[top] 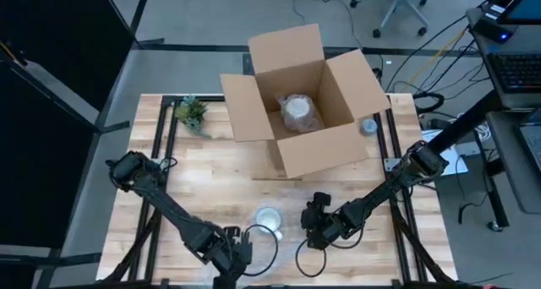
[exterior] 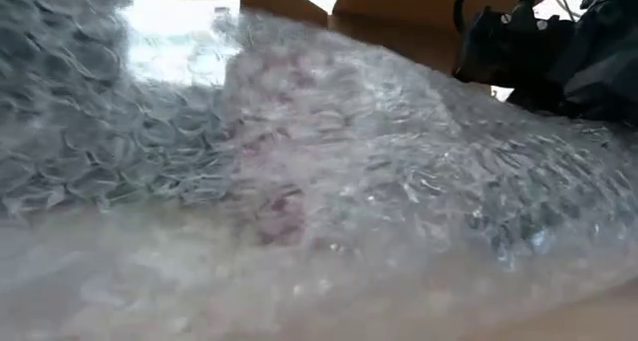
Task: Wrap mug
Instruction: Wrap the red mug with the bubble wrap
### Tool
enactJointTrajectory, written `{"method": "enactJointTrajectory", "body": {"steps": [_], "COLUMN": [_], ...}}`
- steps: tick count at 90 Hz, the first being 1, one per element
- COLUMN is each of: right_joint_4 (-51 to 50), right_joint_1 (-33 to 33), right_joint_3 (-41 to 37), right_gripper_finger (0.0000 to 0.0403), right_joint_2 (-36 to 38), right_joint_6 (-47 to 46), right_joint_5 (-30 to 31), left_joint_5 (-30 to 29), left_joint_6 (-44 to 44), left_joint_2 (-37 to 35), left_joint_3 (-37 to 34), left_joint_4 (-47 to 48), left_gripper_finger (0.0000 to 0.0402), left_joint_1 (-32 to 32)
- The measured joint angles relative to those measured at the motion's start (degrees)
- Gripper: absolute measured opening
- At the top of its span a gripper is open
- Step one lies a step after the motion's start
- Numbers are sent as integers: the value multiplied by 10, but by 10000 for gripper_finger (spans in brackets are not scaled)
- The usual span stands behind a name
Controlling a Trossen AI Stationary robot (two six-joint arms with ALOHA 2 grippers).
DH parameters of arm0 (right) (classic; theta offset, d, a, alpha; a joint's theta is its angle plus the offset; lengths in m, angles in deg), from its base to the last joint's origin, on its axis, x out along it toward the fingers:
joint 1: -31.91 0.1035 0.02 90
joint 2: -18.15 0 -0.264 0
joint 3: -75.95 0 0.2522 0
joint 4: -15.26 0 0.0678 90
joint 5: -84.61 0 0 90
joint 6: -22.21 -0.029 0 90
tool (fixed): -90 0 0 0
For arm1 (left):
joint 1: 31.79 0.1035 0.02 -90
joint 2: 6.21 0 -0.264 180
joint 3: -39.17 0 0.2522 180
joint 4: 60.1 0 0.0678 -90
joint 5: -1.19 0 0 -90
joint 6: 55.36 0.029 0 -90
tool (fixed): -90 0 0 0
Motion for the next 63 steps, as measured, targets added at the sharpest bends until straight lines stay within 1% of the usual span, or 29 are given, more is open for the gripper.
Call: {"method": "enactJointTrajectory", "body": {"steps": [27, 35, 46, 63], "right_joint_4": [0, 0, 0, 0], "right_joint_1": [0, 0, 0, 0], "right_joint_3": [0, 0, 0, 0], "right_gripper_finger": [242, 242, 242, 242], "right_joint_2": [0, 0, 0, 0], "right_joint_6": [1, 1, 1, 1], "right_joint_5": [0, 0, -2, -3], "left_joint_5": [3, 3, 3, 11], "left_joint_6": [4, 4, 2, 5], "left_joint_2": [0, 0, 0, 0], "left_joint_3": [0, 0, 0, 0], "left_joint_4": [0, 0, 0, 1], "left_gripper_finger": [6, 14, 46, 121], "left_joint_1": [7, 8, 8, 13]}}
